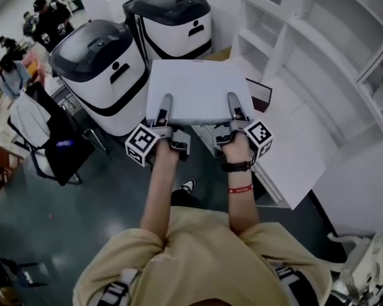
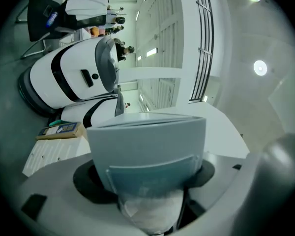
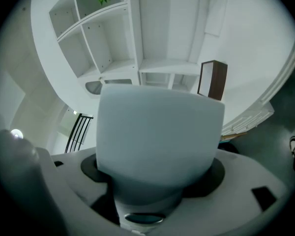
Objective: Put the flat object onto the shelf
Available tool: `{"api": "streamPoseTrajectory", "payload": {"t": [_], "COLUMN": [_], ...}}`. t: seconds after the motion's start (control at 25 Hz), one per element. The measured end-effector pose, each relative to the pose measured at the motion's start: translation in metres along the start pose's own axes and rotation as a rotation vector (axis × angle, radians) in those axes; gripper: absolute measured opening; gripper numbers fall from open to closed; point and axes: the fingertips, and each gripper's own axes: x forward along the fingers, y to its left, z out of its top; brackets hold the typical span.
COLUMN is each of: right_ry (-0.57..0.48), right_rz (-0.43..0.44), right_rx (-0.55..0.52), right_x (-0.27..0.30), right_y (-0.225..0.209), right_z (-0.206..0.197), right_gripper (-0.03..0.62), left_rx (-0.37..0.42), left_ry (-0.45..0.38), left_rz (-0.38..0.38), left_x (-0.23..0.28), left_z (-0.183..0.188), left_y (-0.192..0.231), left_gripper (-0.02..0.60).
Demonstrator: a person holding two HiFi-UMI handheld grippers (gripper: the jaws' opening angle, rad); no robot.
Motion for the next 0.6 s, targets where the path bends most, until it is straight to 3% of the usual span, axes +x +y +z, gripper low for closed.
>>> {"api": "streamPoseTrajectory", "payload": {"t": [0.4,0.6], "right_ry": [-0.262,-0.417], "right_rz": [-0.047,-0.060], "right_rx": [-0.034,-0.019], "right_x": [0.006,-0.002], "right_y": [0.000,0.000], "right_z": [0.089,0.128], "right_gripper": [0.368,0.368], "left_rx": [-0.098,-0.101], "left_ry": [0.262,0.408], "left_rz": [-0.064,-0.070], "left_x": [0.112,0.152], "left_z": [-0.065,-0.102], "left_y": [0.001,0.001], "left_gripper": [0.354,0.353]}}
